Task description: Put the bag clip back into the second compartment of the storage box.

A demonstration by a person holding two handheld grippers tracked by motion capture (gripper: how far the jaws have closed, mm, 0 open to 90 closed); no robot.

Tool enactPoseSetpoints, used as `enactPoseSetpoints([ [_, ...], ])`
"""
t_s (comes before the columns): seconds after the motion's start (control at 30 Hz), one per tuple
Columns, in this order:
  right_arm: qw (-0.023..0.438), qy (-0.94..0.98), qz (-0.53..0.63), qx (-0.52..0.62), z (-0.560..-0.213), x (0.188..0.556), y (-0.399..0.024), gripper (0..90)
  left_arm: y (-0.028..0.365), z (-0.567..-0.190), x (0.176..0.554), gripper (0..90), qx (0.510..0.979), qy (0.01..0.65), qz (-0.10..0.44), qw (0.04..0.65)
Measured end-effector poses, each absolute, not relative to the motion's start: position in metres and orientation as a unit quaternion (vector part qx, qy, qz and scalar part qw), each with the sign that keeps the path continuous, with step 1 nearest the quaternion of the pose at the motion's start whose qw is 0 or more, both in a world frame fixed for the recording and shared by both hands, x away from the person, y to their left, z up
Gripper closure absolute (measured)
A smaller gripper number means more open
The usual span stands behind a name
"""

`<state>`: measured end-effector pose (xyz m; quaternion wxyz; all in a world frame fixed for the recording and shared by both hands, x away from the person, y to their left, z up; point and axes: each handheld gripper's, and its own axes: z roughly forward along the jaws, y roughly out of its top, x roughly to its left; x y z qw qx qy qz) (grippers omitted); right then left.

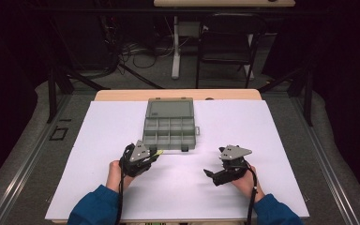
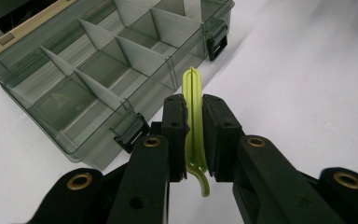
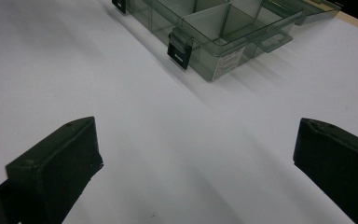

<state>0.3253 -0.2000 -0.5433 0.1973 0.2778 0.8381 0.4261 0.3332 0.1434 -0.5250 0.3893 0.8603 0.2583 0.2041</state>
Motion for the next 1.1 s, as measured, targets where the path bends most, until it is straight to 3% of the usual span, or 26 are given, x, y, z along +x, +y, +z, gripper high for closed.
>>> enactPoseSetpoints([
  [1.1, 0.203, 0.835, 0.429, 0.279, -0.542, 0.325, -0.200, 0.0, 0.145, -0.510, 0.373, 79.8, 0.837, 0.294, 0.224, 0.403],
])
